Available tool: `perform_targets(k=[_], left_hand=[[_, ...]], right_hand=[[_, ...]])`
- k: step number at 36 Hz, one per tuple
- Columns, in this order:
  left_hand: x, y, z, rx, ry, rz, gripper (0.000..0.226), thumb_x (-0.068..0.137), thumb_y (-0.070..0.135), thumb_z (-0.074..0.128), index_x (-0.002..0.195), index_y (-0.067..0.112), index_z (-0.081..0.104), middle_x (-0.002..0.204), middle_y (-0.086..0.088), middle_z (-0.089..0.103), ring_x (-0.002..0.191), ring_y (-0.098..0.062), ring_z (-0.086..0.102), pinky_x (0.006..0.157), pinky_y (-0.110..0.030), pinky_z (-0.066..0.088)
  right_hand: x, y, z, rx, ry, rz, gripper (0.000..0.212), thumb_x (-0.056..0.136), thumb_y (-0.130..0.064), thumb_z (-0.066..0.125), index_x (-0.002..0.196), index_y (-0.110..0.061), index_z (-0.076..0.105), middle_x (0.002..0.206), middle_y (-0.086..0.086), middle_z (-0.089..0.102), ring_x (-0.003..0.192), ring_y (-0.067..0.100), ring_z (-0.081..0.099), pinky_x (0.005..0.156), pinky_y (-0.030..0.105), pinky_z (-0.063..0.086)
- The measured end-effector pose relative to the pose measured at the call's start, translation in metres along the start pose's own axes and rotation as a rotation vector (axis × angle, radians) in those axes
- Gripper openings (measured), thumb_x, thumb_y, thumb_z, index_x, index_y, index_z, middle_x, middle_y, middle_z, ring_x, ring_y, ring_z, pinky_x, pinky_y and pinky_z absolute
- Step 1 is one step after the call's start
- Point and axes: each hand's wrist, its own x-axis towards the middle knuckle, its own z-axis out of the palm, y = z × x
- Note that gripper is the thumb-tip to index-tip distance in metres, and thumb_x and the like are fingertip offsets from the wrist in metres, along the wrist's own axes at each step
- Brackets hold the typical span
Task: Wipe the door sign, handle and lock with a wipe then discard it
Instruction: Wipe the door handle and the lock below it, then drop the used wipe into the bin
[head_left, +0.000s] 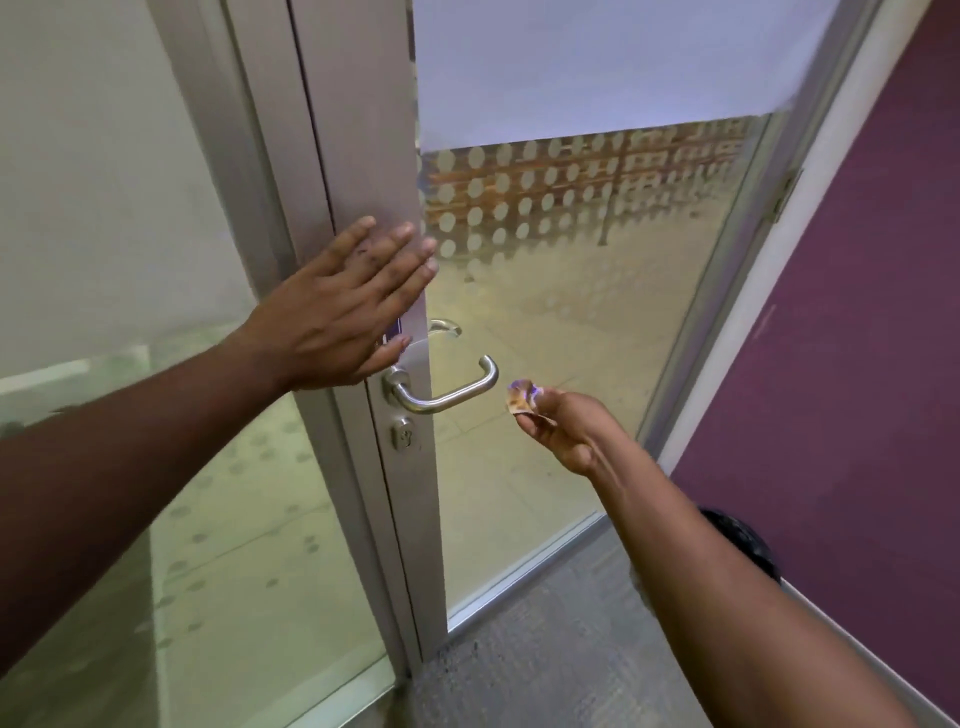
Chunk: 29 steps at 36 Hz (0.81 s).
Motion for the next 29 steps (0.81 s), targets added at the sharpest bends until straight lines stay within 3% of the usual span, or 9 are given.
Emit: perform_targets(k=[3,8,12,15,18,25,29], left_hand=[[0.006,0.022,0.007,-0.064,-0.013,0.039,0.073,0.105,0.048,0.023,0.157,-0.002,0.025,0.152,-0.027,0.043,0.139,-0.042,0.043,0.125,-0.056,0.017],[0.027,0.061,0.017,-0.198,0.021,0.069,0.069,0.105,0.05,0.031,0.152,0.001,0.039,0.142,-0.023,0.053,0.131,-0.039,0.048,0.117,-0.053,0.03],[0.049,0.092,0.017,-0.291,0.036,0.105,0.066,0.105,0.049,0.033,0.149,0.001,0.045,0.142,-0.022,0.053,0.133,-0.04,0.047,0.116,-0.053,0.034],[0.068,0.114,0.017,-0.335,0.025,0.115,0.065,0.103,0.048,0.035,0.146,0.001,0.049,0.141,-0.021,0.054,0.133,-0.04,0.048,0.115,-0.051,0.037],[0.088,0.138,0.02,-0.391,0.012,0.12,0.065,0.103,0.048,0.038,0.147,0.001,0.048,0.143,-0.02,0.053,0.134,-0.04,0.048,0.114,-0.049,0.038],[0.145,0.195,0.037,-0.511,-0.12,0.079,0.074,0.103,0.055,0.022,0.158,0.006,0.032,0.157,-0.02,0.041,0.14,-0.039,0.044,0.112,-0.048,0.04],[0.184,0.231,0.052,-0.547,-0.165,0.041,0.076,0.102,0.057,0.019,0.159,0.008,0.03,0.158,-0.02,0.039,0.142,-0.039,0.041,0.112,-0.049,0.04]], right_hand=[[-0.007,-0.006,-0.006,-0.054,-0.047,-0.048,0.03,0.091,0.011,0.046,0.091,-0.008,0.069,0.09,0.003,0.071,0.082,0.017,0.067,0.072,0.025,0.055],[-0.014,-0.012,-0.019,-0.193,0.089,-0.2,0.029,0.088,0.014,0.053,0.106,-0.001,0.069,0.094,0.01,0.071,0.077,0.015,0.068,0.065,0.022,0.057],[-0.015,-0.018,-0.043,-0.34,0.249,-0.296,0.019,0.088,0.007,0.061,0.09,-0.009,0.072,0.091,0.011,0.072,0.073,0.017,0.067,0.066,0.027,0.057],[-0.014,-0.021,-0.065,-0.531,0.368,-0.375,0.014,0.088,-0.005,0.067,0.096,-0.014,0.075,0.088,0.005,0.073,0.069,0.016,0.062,0.064,0.032,0.051],[-0.013,-0.025,-0.087,-0.68,0.49,-0.463,0.011,0.087,-0.02,0.073,0.097,-0.021,0.077,0.082,-0.005,0.073,0.073,0.014,0.063,0.071,0.036,0.055],[-0.001,-0.044,-0.149,-0.889,0.559,-0.507,0.014,0.09,-0.029,0.07,0.097,-0.02,0.077,0.072,-0.014,0.067,0.076,0.009,0.064,0.057,0.014,0.044],[0.017,-0.062,-0.195,-0.971,0.583,-0.483,0.017,0.092,-0.029,0.067,0.102,-0.019,0.077,0.094,-0.002,0.076,0.088,0.016,0.067,0.071,0.025,0.051]])
